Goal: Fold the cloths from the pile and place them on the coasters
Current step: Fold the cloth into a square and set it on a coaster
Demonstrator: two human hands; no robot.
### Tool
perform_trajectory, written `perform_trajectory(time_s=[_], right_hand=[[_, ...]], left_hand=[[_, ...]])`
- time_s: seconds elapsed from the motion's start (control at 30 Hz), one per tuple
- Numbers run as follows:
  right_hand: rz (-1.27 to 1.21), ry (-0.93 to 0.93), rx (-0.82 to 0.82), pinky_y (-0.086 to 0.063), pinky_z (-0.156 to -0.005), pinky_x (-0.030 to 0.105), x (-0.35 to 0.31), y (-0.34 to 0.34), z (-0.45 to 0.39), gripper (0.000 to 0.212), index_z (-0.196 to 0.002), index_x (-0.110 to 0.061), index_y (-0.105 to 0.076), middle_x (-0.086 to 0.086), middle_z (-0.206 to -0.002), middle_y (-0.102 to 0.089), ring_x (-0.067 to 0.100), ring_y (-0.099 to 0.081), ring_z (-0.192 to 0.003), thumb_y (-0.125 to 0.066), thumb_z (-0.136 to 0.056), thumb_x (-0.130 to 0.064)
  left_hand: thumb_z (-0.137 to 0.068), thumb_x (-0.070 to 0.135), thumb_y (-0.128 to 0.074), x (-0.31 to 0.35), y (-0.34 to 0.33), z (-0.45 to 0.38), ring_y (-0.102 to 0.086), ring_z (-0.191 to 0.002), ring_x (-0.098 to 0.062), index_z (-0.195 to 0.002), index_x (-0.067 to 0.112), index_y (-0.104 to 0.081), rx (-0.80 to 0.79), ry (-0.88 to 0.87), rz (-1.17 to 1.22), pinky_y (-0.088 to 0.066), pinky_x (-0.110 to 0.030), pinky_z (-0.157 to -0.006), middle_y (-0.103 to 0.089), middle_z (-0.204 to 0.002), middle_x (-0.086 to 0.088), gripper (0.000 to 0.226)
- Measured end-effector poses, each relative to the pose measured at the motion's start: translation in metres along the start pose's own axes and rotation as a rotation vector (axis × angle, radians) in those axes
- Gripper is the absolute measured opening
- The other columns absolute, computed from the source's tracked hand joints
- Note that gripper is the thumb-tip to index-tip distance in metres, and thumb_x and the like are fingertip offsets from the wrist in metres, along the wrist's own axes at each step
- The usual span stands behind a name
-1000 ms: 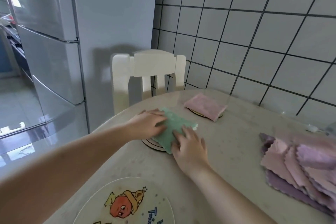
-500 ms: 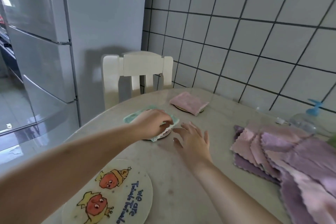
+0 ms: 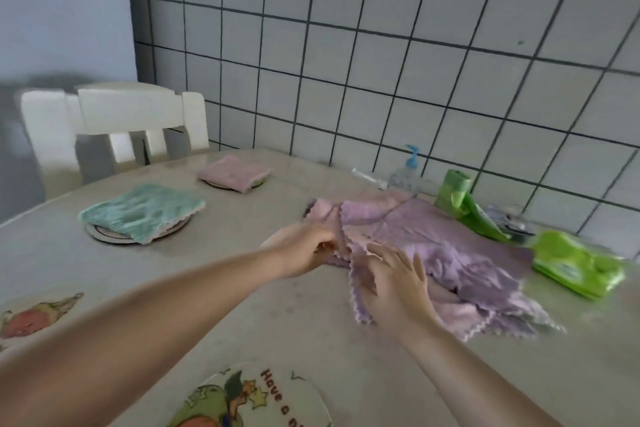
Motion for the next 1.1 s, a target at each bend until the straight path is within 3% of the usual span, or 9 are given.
perform_trajectory(time_s=[0.13,0.27,0.37,0.43,0.63,0.77,0.87,0.97,1.1], right_hand=[[0.016,-0.15,0.037,-0.01,-0.116,0.046,0.065,0.013,0.019,0.038,-0.127,-0.035,-0.051,-0.012,-0.143,-0.038,0.013,-0.025,-0.137,-0.049,-0.089,-0.037],[0.093,-0.254,-0.075,-0.012,-0.114,0.047,0.113,0.0,0.031,0.045,-0.128,-0.047,-0.046,-0.012,-0.149,-0.029,0.015,-0.017,-0.141,-0.036,-0.086,-0.061],[0.081,-0.321,-0.13,-0.008,-0.114,0.05,0.129,-0.01,0.033,0.046,-0.131,-0.043,-0.044,-0.012,-0.152,-0.02,0.015,-0.008,-0.143,-0.038,-0.087,-0.055],[0.081,-0.324,-0.135,-0.007,-0.114,0.052,0.13,-0.011,0.031,0.052,-0.137,-0.035,-0.039,-0.009,-0.153,-0.019,0.016,-0.008,-0.143,-0.039,-0.088,-0.053],[0.033,-0.332,0.016,-0.015,-0.113,0.052,0.137,0.011,0.021,0.04,-0.127,-0.028,-0.05,-0.009,-0.137,-0.045,0.016,-0.034,-0.132,-0.044,-0.088,-0.039],[0.042,-0.277,0.112,-0.015,-0.115,0.048,0.136,0.045,0.014,0.045,-0.138,-0.023,-0.04,-0.008,-0.148,-0.034,0.013,-0.032,-0.135,-0.042,-0.094,-0.034],[0.036,-0.22,0.216,-0.021,-0.115,0.045,0.125,0.083,0.013,0.045,-0.138,-0.021,-0.04,-0.01,-0.147,-0.034,0.011,-0.036,-0.133,-0.046,-0.093,-0.025],[0.072,-0.173,0.3,-0.023,-0.113,0.043,0.112,0.123,0.02,0.048,-0.136,-0.022,-0.043,-0.01,-0.146,-0.036,0.011,-0.04,-0.129,-0.048,-0.089,-0.013],[0.09,-0.151,0.382,-0.028,-0.11,0.04,0.096,0.175,0.03,0.06,-0.139,-0.021,-0.039,-0.009,-0.146,-0.034,0.015,-0.046,-0.122,-0.052,-0.083,-0.006]], left_hand=[[-0.089,0.024,-0.053,0.051,-0.018,-0.024,-0.059,-0.097,-0.016,-0.102,0.025,-0.068,0.038,-0.124,-0.039,-0.041,-0.027,-0.076,-0.066,-0.101,0.003,0.019],[-0.091,0.026,-0.048,0.084,-0.051,-0.049,-0.043,-0.125,-0.017,-0.119,0.027,-0.06,-0.045,-0.23,-0.141,-0.031,-0.038,-0.105,-0.054,-0.13,0.002,0.031],[-0.095,0.04,-0.042,0.094,-0.085,-0.063,-0.015,-0.142,-0.023,-0.122,0.024,-0.057,-0.217,-0.281,-0.373,-0.019,-0.044,-0.113,-0.031,-0.15,-0.003,0.035],[-0.095,0.044,-0.038,0.1,-0.093,-0.072,-0.009,-0.144,-0.023,-0.122,0.024,-0.057,-0.238,-0.271,-0.409,-0.013,-0.043,-0.115,-0.023,-0.154,-0.003,0.039],[-0.094,0.027,-0.037,0.107,-0.097,-0.086,-0.015,-0.142,-0.024,-0.133,0.027,-0.046,-0.219,-0.282,-0.399,-0.013,-0.047,-0.116,-0.027,-0.153,0.0,0.04],[-0.092,0.023,-0.033,0.114,-0.09,-0.085,-0.01,-0.143,-0.021,-0.136,0.026,-0.044,-0.248,-0.223,-0.428,-0.01,-0.046,-0.116,-0.018,-0.155,0.004,0.045],[-0.086,0.013,-0.043,0.122,-0.061,-0.088,-0.035,-0.133,-0.023,-0.127,0.021,-0.054,-0.08,-0.155,-0.311,-0.027,-0.045,-0.11,-0.04,-0.145,0.002,0.043],[-0.086,0.008,-0.044,0.137,-0.015,-0.087,-0.059,-0.099,-0.02,-0.107,0.019,-0.065,0.106,-0.136,-0.15,-0.05,-0.037,-0.087,-0.061,-0.119,-0.001,0.031],[-0.084,0.01,-0.045,0.154,0.056,-0.078,-0.059,-0.097,-0.025,-0.107,0.022,-0.066,0.351,-0.119,0.01,-0.049,-0.033,-0.082,-0.058,-0.11,-0.004,0.034]])
Point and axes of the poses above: each hand's wrist, its own z-axis away from the middle knuckle, its own y-axis out of the back of the hand, x = y × z, the point moved 8 cm from there along -z, towards the middle knuckle
